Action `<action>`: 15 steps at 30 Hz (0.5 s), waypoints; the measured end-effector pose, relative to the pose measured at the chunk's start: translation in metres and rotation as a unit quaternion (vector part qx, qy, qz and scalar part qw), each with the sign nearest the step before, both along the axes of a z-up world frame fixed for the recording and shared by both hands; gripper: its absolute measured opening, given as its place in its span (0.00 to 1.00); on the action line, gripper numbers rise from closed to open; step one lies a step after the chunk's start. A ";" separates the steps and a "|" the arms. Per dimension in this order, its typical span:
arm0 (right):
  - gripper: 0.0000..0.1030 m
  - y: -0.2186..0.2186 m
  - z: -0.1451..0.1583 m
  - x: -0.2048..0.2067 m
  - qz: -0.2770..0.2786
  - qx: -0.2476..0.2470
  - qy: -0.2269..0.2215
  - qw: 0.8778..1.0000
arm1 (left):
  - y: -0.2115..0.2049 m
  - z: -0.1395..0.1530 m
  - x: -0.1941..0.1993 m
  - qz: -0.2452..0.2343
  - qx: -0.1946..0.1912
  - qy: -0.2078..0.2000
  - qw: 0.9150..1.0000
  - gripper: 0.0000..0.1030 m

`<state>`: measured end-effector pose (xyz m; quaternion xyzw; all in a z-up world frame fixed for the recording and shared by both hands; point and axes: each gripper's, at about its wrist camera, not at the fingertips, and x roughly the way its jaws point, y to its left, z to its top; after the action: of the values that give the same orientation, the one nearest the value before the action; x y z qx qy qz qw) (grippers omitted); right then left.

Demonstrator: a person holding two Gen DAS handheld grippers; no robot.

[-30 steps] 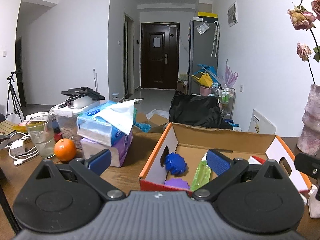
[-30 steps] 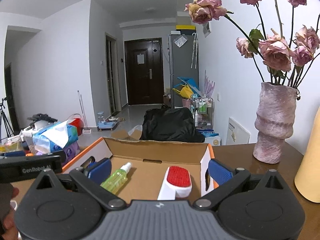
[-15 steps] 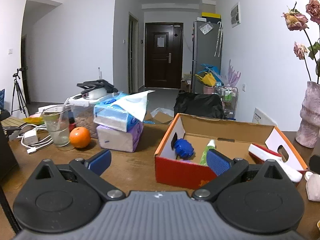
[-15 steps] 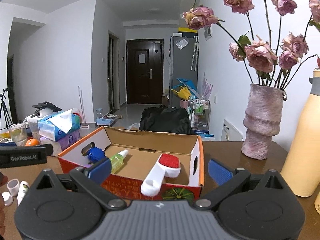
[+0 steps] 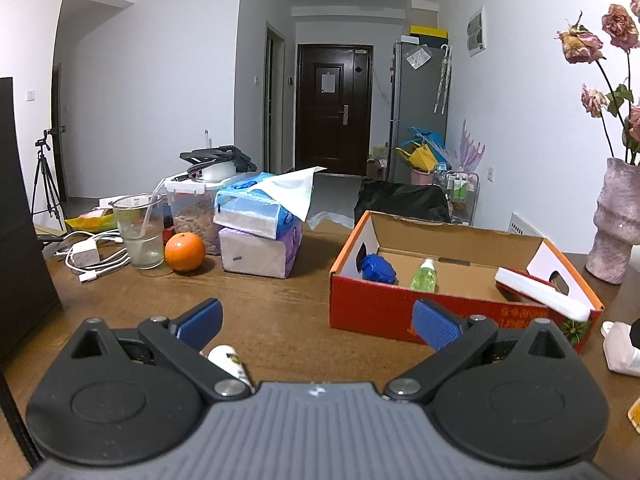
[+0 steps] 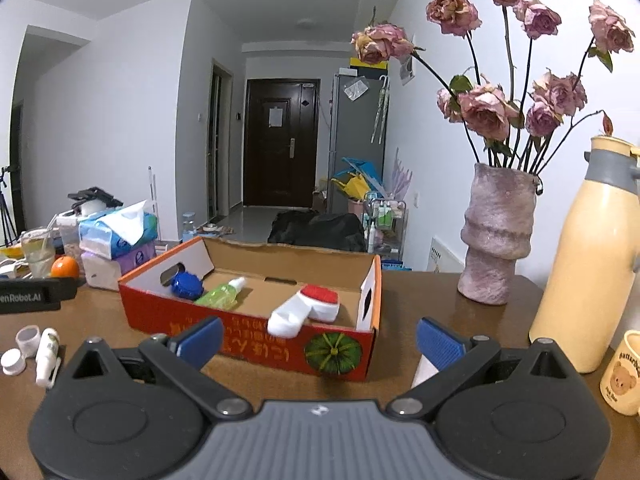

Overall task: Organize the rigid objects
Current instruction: 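Withdraw both open tools from the box back over the table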

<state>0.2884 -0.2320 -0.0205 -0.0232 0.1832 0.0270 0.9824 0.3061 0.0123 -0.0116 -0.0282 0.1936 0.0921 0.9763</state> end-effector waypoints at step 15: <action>1.00 -0.013 -0.020 -0.036 -0.015 -0.011 0.015 1.000 | 0.002 -0.008 -0.042 0.002 0.004 0.001 1.000 1.00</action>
<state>0.2524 -0.2451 -0.0401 -0.0310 0.1990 0.0102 0.9795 0.2644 0.0145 -0.0196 -0.0247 0.1941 0.0951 0.9760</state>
